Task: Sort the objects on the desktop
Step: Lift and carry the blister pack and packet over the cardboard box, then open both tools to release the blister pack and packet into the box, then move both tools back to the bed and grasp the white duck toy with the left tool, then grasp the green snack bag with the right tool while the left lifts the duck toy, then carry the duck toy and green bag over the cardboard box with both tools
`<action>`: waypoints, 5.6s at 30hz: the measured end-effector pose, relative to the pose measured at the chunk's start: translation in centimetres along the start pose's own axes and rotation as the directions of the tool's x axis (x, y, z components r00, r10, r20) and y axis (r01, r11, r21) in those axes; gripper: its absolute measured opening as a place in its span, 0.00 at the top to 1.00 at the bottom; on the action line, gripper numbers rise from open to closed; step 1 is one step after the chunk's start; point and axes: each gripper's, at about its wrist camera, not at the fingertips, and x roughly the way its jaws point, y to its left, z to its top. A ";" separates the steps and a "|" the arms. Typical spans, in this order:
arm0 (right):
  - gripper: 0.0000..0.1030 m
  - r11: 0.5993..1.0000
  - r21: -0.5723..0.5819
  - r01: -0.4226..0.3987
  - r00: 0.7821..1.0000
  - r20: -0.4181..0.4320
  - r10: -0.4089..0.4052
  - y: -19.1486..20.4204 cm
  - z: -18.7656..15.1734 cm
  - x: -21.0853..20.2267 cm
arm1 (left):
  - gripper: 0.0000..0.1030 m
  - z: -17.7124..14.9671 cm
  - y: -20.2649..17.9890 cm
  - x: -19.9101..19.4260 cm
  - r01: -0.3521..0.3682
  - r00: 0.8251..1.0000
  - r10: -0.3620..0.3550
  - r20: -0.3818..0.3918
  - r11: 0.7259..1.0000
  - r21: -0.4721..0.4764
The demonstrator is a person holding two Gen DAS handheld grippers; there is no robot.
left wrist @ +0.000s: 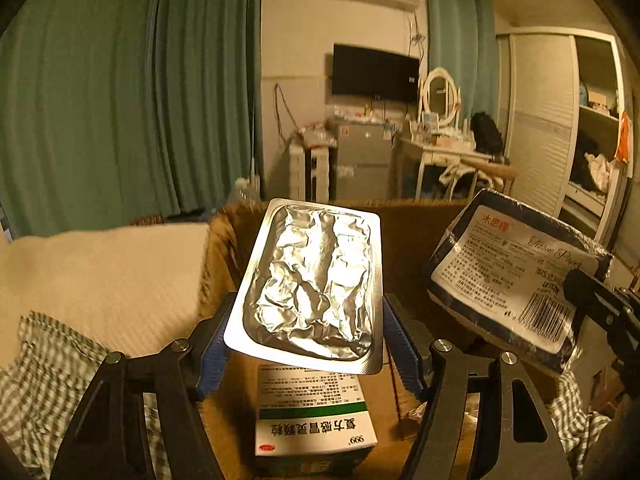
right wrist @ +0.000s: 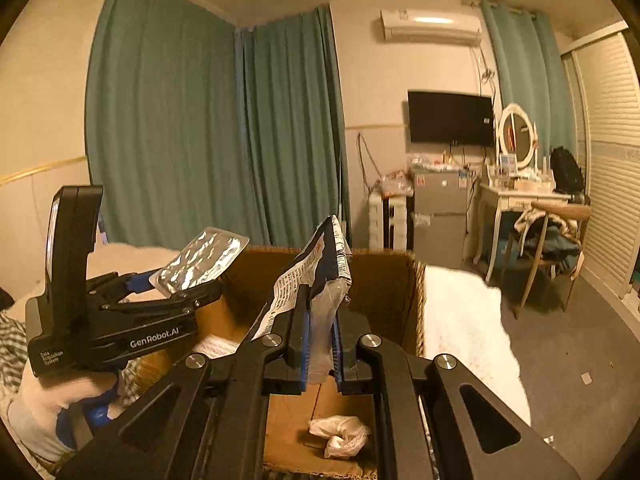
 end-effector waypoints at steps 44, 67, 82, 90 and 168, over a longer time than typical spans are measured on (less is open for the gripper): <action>0.51 0.997 0.007 0.075 0.976 0.205 -0.075 2.0 2.4 -13.6 | 0.00 0.3 -1.4 -16.6 -0.024 0.987 0.034 0.157 0.998 -0.064; 0.49 0.989 0.068 0.128 0.977 0.165 -0.137 -0.1 -0.7 -21.1 | 0.00 -5.2 -2.0 -23.0 -0.103 0.981 0.119 0.151 0.989 -0.106; 0.43 0.995 0.073 0.074 0.996 -0.061 -0.069 -0.1 -7.6 -19.8 | 0.00 -11.6 -1.2 -20.4 -0.112 0.991 0.109 -0.075 0.993 -0.038; 0.40 0.995 0.088 0.044 0.984 -0.175 -0.028 -0.3 -10.9 -17.6 | 0.00 -15.7 -1.6 -18.8 -0.065 0.973 0.071 -0.220 0.997 0.033; 0.68 0.992 0.128 -0.006 0.994 -0.104 0.020 -0.8 -5.2 -19.4 | 0.61 -5.4 -5.0 -22.5 0.103 0.994 -0.103 0.019 0.995 0.017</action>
